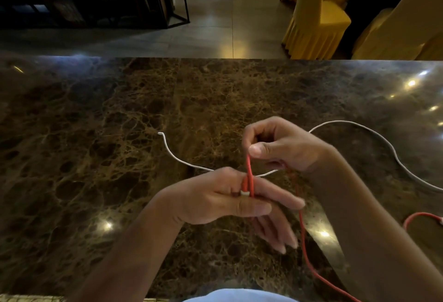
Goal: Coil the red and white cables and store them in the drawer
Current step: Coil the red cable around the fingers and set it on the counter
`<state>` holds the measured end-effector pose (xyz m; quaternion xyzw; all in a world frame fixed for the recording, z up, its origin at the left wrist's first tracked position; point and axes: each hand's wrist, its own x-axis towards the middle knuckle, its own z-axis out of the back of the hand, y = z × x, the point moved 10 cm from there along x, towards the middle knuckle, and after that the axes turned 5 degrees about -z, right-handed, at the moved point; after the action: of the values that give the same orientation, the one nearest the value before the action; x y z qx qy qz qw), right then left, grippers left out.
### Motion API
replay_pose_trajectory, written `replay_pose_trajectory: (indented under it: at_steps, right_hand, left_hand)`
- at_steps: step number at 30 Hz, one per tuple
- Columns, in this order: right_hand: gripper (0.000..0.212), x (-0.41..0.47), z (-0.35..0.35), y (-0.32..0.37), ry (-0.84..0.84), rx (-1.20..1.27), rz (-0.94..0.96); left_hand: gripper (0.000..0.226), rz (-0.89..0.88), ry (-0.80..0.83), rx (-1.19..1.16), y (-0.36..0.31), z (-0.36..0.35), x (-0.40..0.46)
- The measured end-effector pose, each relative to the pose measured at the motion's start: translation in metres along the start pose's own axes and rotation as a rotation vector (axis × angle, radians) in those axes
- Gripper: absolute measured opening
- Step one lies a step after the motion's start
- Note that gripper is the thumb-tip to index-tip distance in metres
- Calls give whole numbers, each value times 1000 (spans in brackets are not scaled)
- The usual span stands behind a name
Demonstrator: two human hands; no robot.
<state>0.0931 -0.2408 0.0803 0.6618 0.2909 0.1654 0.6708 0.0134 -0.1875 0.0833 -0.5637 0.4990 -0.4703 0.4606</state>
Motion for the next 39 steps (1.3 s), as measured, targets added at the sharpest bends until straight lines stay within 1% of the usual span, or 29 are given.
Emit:
replay_pose_trajectory:
  at_steps: [2, 5, 6, 8, 10, 13, 15, 16, 19, 20, 23, 26, 29, 32, 34, 37, 39]
  right_hand:
    - [38, 3, -4, -18, -14, 207, -7]
    - [31, 2, -10, -39, -108, 397, -37]
    - [29, 0, -10, -45, -163, 398, -70]
    - [16, -4, -6, -56, -276, 274, -132]
    - [24, -7, -8, -65, -303, 206, -165]
    - [33, -10, -24, -74, -258, 242, -222]
    - [35, -14, -33, -78, -247, 165, -303]
    - [34, -17, -36, -77, -246, 63, -343]
    - [19, -24, -41, -58, -212, -429, -370]
    - [16, -26, -43, -51, -190, -551, -382]
    - [15, -33, -40, -25, -182, -772, -409]
    - [21, -36, -37, 5, -195, -916, -366]
    - [20, -30, -48, 20, -145, -970, -304]
    - [20, -25, -53, 30, -152, -972, -250]
    - [20, -24, -46, 39, -171, -955, -209]
    - [15, -25, -29, 43, -196, -824, -163]
    - [12, -27, -16, 39, -244, -751, -173]
  left_hand:
    - [48, -110, -44, -47, -12, 4, 2]
    - [52, -196, -218, -82, -16, 27, 0]
    - [55, -213, -270, -81, -17, 34, -2]
    - [59, -228, -343, -60, -16, 45, -6]
    - [60, -223, -392, -29, -16, 53, -8]
    - [61, -216, -462, 16, -15, 65, -13]
    - [60, -178, -531, 80, -11, 77, -16]
    - [59, -153, -562, 124, -7, 83, -19]
    - [55, -56, -613, 232, 8, 95, -26]
    - [54, -31, -627, 237, 14, 98, -29]
    - [53, 13, -651, 189, 25, 99, -33]
    - [52, 12, -651, 131, 27, 91, -28]
    - [57, 39, -645, 90, 34, 83, -20]
    - [50, 36, -653, 21, 40, 79, -17]
    - [48, 38, -660, -89, 42, 75, -15]
    - [55, -25, -637, -153, 36, 66, -10]
    - [53, -40, -628, -175, 37, 64, -10]
